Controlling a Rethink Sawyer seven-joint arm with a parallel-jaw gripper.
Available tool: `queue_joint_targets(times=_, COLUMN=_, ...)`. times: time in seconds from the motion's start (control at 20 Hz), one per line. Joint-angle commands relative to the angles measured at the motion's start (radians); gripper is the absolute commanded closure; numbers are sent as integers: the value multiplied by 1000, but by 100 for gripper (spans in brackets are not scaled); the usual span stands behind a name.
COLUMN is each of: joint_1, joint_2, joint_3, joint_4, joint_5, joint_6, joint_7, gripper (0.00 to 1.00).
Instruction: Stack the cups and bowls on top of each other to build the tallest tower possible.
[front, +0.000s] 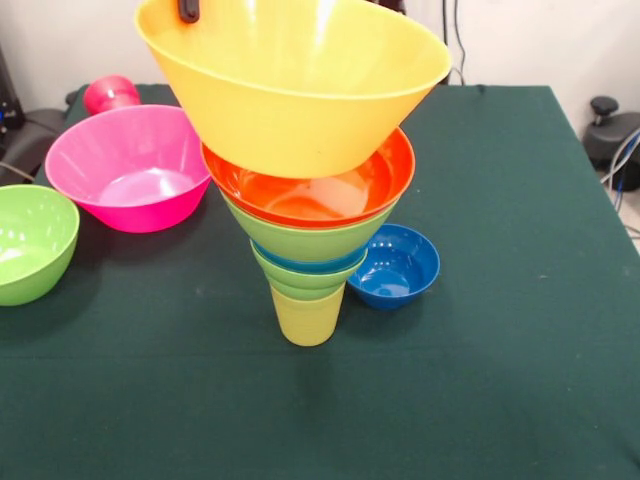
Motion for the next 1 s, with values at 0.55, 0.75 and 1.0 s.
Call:
queue_joint_targets(times=0.55, joint_1=56, joint_2=40, joint_3=-12, joint_4=58, joint_5=-70, joint_6=-79, joint_7=-27, gripper=100)
queue_joint_targets(times=0.75, joint_1=60, joint_2=48, joint_3=-20, joint_4=56, joint_5=-78, joint_6=-90, joint_7=-25, gripper=100)
queue_joint_targets(times=1.0, joint_1=69, joint_2=49, joint_3=-35, joint_4=57, joint_5=-87, joint_6=-106, joint_7=-18, gripper=100)
